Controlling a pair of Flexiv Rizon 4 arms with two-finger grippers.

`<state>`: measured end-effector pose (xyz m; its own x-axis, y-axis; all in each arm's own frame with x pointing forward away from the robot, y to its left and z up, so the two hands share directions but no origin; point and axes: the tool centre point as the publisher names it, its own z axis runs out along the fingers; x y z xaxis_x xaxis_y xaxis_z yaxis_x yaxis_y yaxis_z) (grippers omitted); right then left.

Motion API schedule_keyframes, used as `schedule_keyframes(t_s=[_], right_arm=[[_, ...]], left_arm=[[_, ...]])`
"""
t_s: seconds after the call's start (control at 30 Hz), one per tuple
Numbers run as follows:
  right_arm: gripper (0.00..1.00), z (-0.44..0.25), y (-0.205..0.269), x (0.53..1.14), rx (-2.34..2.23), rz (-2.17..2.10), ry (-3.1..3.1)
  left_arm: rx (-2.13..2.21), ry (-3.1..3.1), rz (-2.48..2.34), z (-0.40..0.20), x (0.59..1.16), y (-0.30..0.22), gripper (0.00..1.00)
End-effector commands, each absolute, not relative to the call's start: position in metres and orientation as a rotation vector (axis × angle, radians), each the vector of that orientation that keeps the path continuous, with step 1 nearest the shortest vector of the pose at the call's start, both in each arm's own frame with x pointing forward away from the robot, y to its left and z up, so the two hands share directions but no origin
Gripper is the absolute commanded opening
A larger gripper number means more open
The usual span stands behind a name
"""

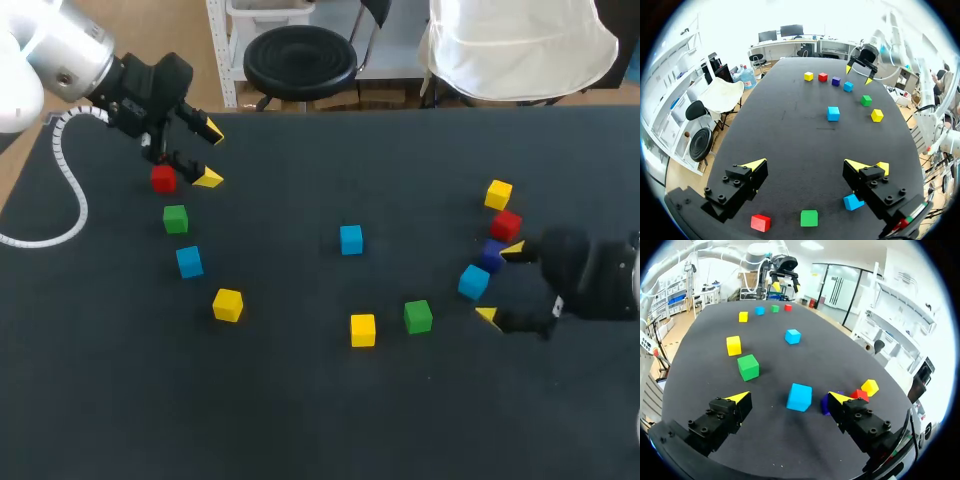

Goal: Place the blue cubes, place green cubes on the blue cubes, place the yellow cubes on the green cubes, then place the red cubes on the yellow cubes, and place purple cube on the red cubes.

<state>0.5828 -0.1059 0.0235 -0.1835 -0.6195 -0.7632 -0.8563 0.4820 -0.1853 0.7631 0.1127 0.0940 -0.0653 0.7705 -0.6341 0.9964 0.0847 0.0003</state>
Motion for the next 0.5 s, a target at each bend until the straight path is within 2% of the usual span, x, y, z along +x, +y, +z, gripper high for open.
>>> schedule_keyframes(t_s=[0.03,0.27,0.5], right_arm=[[1.00,0.016,-0.099,0.584,-1.169,0.436,1.780],[0.95,0.010,-0.092,0.587,-1.159,0.472,1.774],[0.99,0.006,-0.088,0.593,-1.161,0.493,1.777]], left_arm=[[1.734,1.890,-0.617,0.094,0.762,0.113,1.00],[1.734,1.890,-0.617,0.094,0.762,0.113,1.00],[1.734,1.890,-0.617,0.094,0.762,0.113,1.00]])
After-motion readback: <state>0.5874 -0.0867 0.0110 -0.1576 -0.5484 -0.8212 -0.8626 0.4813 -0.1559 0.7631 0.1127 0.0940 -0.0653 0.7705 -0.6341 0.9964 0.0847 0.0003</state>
